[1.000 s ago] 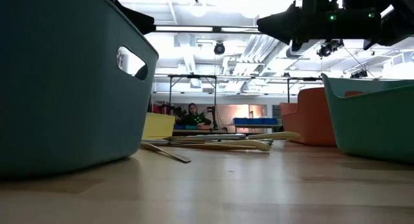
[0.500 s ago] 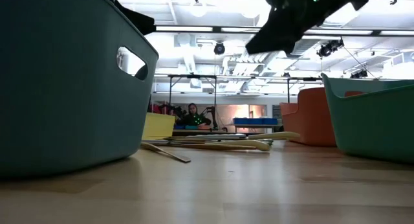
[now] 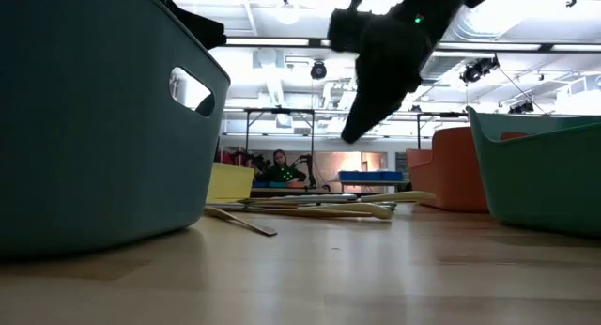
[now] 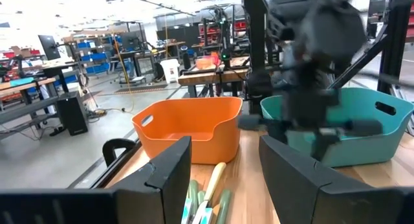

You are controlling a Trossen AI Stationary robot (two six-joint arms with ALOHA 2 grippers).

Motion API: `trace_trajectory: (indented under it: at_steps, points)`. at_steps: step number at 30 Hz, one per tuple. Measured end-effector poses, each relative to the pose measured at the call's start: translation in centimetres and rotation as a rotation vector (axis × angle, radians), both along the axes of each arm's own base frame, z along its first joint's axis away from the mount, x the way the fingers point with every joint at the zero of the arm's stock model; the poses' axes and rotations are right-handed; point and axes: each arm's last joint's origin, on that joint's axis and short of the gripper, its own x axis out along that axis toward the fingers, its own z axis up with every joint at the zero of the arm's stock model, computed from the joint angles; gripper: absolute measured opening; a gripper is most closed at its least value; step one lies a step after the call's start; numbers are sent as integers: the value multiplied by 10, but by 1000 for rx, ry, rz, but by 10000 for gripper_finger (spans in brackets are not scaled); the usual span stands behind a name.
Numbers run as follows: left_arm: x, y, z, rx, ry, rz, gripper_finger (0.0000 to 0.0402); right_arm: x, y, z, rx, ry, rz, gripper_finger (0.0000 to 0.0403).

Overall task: Sort silverware by color (type)
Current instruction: Put the yellow knife into the blue bin

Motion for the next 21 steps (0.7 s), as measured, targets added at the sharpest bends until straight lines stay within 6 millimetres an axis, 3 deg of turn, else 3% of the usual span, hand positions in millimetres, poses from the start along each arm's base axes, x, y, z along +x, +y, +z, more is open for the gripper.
trace_trajectory:
  at_steps: [10, 21]
  points:
    - [0, 0, -1, -2, 14, 0, 170, 15, 0, -38, -95, 194, 33, 108]
    - [0, 0, -2, -2, 15, 0, 170, 16, -8, -41, -68, 212, 27, 108]
